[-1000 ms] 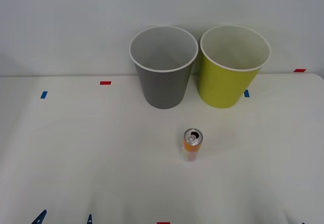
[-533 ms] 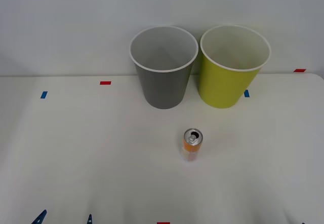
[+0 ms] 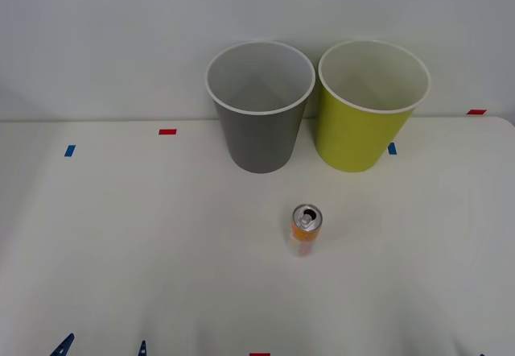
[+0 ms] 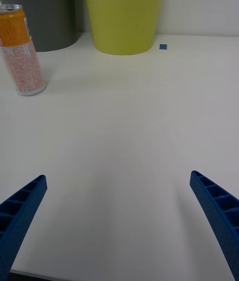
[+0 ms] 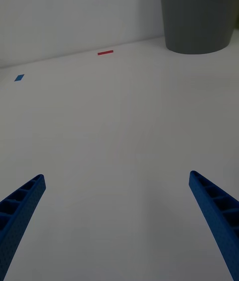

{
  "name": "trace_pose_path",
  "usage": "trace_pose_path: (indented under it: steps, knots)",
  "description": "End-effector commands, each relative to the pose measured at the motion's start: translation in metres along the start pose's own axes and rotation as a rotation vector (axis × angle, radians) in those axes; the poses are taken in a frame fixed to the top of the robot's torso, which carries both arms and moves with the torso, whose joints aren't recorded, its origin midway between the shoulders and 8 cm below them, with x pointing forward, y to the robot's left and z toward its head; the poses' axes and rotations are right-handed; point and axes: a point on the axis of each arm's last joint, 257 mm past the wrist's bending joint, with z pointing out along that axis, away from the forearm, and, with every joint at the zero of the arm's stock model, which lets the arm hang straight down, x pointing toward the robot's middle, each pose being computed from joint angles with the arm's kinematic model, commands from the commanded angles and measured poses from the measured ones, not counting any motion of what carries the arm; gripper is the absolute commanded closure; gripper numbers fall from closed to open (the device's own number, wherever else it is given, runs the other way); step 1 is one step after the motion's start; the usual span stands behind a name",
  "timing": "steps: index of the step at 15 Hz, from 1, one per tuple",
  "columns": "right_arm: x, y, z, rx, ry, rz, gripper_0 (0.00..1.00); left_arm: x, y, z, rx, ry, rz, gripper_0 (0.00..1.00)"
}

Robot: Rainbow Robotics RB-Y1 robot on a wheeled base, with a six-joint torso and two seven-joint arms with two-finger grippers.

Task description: Put cans in the gray bin and PET bottles in the light green bin.

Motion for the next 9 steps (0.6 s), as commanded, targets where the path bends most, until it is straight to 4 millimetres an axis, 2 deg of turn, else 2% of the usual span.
trace_pose_path:
  steps: [1, 9]
  knots:
    - [0.0, 0.0, 0.0, 0.0, 0.0, 0.0, 0.0, 0.0, 0.0, 0.0, 0.0, 0.0, 0.0, 0.0]
    - [0.0, 0.0, 0.0, 0.0, 0.0, 0.0, 0.0, 0.0, 0.0, 0.0, 0.0, 0.0, 0.0, 0.0]
